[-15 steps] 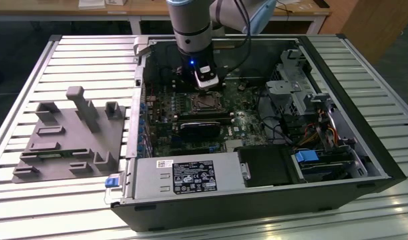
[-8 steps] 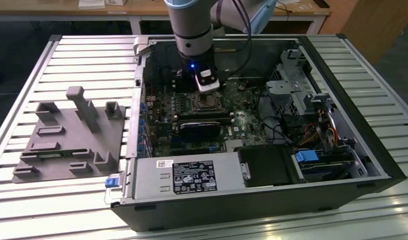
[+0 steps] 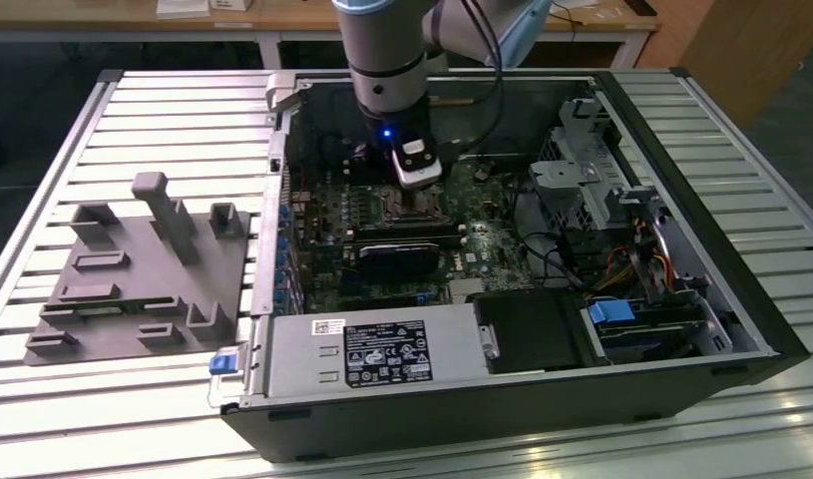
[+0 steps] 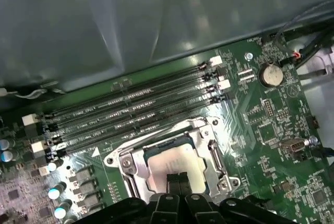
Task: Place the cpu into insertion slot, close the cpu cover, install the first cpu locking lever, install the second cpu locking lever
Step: 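Install the first cpu locking lever, then install the second cpu locking lever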
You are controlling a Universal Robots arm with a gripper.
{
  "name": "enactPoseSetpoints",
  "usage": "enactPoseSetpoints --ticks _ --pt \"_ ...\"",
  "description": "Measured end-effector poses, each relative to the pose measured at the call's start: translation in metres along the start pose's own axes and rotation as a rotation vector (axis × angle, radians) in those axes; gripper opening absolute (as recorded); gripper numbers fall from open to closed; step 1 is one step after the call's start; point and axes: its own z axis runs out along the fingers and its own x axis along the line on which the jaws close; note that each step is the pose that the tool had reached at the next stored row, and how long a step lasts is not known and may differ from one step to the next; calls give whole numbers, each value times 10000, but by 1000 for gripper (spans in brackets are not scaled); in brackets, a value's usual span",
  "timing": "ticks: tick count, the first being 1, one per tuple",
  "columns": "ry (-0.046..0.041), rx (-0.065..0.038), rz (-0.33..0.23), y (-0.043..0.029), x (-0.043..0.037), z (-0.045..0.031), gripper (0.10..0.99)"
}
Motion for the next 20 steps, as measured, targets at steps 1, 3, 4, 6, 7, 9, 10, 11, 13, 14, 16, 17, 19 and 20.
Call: enactPoseSetpoints --ticks 1,3,4,6,7,9,10,11,13,14,16,17,19,20 --pt "7 5 -2 2 -5 -4 102" --pt "18 3 -2 7 -16 -28 102" --pt "23 -1 -1 10 -23 -50 102" --pt "32 -3 0 17 -36 -90 102" --pt "41 0 1 20 -45 -108 102" --pt "67 7 2 29 -67 -137 102" --pt "81 10 2 34 -77 -153 102" --pt "92 13 3 38 -87 -172 102" --pt "106 14 4 45 -102 -212 102" --pt "111 15 4 47 -107 -224 102" --pt "116 14 6 49 -111 -227 102" --pt "116 14 6 49 -111 -227 102" --pt "119 17 6 49 -111 -228 102" --pt "119 17 5 49 -111 -228 102"
